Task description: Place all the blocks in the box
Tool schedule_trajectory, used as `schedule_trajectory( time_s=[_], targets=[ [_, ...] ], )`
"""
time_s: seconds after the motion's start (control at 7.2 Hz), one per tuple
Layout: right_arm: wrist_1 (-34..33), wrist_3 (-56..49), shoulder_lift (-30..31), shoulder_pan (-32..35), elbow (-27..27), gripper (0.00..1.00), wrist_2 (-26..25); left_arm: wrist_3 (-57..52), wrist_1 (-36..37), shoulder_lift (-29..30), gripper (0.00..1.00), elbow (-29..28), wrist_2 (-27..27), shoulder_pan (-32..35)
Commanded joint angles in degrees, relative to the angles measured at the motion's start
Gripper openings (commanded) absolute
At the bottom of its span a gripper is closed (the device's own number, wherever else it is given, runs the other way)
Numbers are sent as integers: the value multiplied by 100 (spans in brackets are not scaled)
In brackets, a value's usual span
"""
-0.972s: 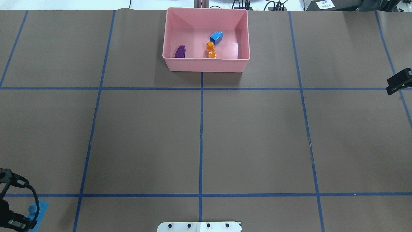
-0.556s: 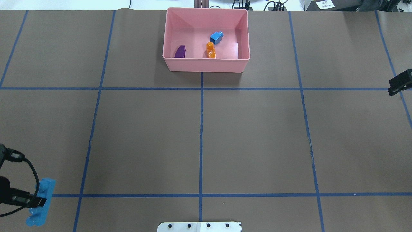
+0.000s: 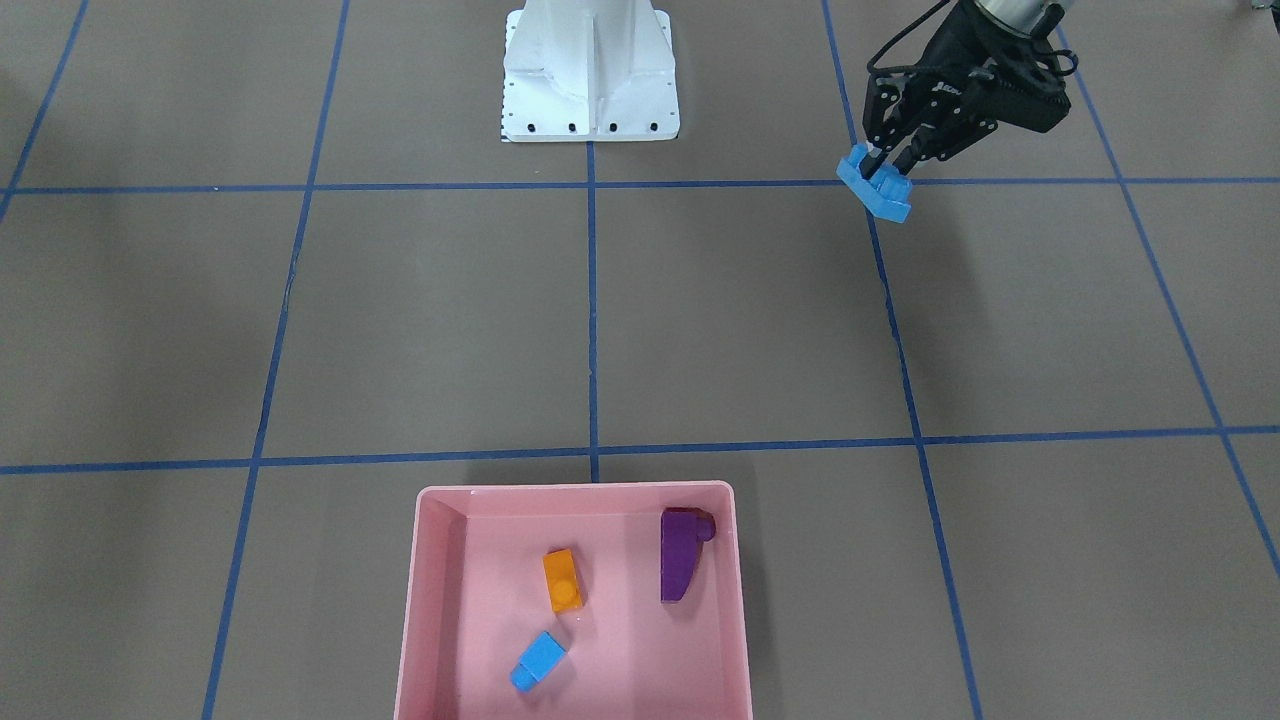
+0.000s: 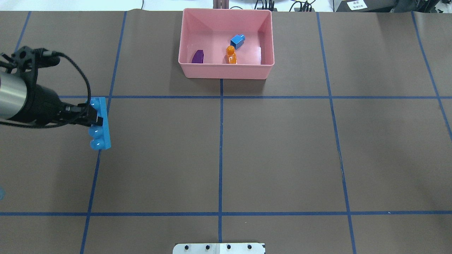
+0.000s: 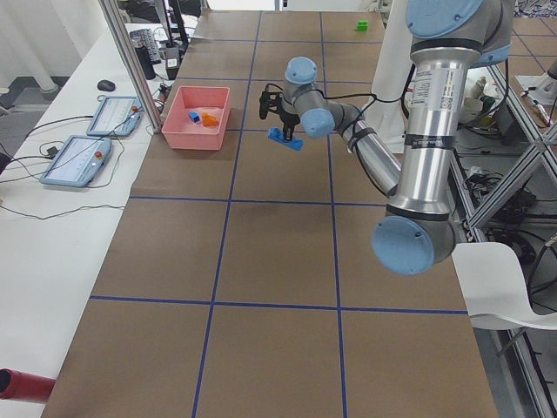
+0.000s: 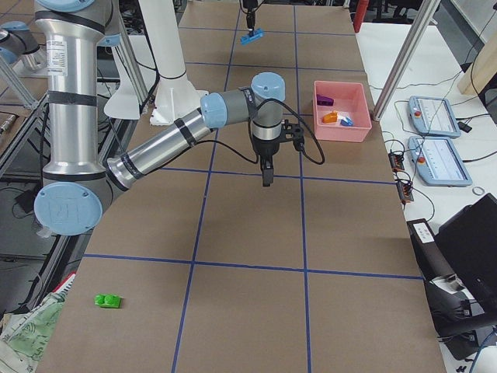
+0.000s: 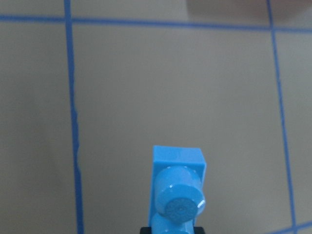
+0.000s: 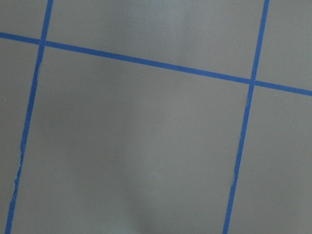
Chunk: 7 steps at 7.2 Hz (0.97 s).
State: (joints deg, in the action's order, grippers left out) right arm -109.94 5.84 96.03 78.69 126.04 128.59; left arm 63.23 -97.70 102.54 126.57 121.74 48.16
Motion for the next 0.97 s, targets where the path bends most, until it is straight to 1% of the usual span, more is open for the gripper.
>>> schedule_trajectory(
  time_s=[0.0, 0.14, 0.28, 0.42, 0.69, 0.83],
  targets=[
    [16, -434, 528, 251, 34, 100, 35, 319, 401, 1613, 0, -1128, 7, 517],
    [303, -417, 774, 278, 8, 100, 35, 635, 401, 2499, 0, -1874, 7, 676],
    [793, -391, 1108, 278, -61, 100, 52, 803, 401, 3178, 0, -2595, -10, 686],
    [1051, -391, 1355, 287, -114, 100, 165, 883, 366, 3777, 0, -3307, -36, 730],
    [1359, -365, 1751, 287, -124, 100, 201, 937, 287, 4719, 0, -4765, -63, 739],
    [1361, -365, 1796, 287, -141, 100, 289, 954, 96, 5088, 0, -5469, -246, 722]
  ],
)
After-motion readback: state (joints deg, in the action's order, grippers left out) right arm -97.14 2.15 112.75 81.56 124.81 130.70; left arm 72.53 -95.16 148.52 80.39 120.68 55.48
